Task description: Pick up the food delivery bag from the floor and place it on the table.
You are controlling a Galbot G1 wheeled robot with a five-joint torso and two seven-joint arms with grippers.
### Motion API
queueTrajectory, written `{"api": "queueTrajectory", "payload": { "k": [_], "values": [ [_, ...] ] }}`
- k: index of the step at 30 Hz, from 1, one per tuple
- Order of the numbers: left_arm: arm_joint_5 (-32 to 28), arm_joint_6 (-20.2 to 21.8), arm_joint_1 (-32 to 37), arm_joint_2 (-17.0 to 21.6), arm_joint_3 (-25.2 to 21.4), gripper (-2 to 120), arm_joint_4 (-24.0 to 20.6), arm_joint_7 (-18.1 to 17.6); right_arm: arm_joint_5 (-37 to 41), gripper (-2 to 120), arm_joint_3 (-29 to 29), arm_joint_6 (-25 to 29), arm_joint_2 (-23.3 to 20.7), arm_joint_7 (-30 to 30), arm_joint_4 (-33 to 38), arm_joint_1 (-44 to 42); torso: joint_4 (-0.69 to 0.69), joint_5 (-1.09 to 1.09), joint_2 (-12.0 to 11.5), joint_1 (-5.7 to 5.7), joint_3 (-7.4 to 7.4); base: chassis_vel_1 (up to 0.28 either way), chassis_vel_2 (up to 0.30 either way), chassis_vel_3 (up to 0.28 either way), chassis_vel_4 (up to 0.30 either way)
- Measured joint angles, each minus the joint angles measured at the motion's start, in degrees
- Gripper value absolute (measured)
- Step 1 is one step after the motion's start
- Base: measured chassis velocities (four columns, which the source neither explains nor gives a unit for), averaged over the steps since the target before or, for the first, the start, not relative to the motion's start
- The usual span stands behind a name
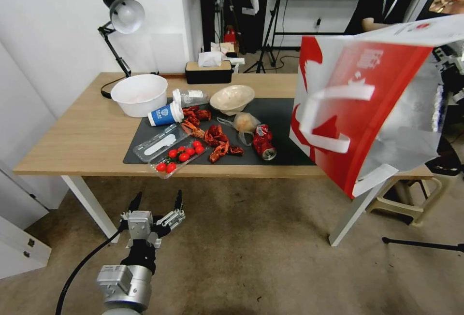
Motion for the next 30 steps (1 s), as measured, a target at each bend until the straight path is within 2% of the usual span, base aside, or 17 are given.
{"api": "queueTrajectory", "payload": {
  "k": [6, 9, 17, 30],
  "values": [
    [-0.06, -0.39, 0.19, 0.07, -0.05, 100, -0.03, -0.07, -1.37, 0, -4.49, -1.26, 0.08, 4.18, -1.05, 3.66, 0.00, 0.00, -0.01, 0.00, 0.00, 0.000, 0.000, 0.000, 0.000],
    [-0.15, -0.48, 0.26, 0.22, -0.18, 100, -0.04, -0.07, -1.77, 0, -7.76, -3.07, 0.28, 8.37, -1.74, 6.44, 0.00, 0.00, -0.02, -0.01, -0.01, 0.000, 0.000, 0.000, 0.000],
    [-0.17, -0.31, -0.28, 0.09, -0.01, 100, 0.72, 0.15, -2.25, 0, -11.58, -4.65, 0.08, 14.86, -4.00, 11.25, 0.00, 0.00, -0.03, -0.01, -0.02, 0.000, 0.000, 0.000, 0.000],
    [-0.11, -0.23, -0.57, -0.39, -0.06, 100, 1.36, 0.22, -1.09, 0, -13.78, -7.85, -0.16, 19.04, -6.83, 14.17, 0.00, 0.00, -0.04, -0.02, -0.03, 0.000, 0.000, 0.000, 0.000]
  ]
}}
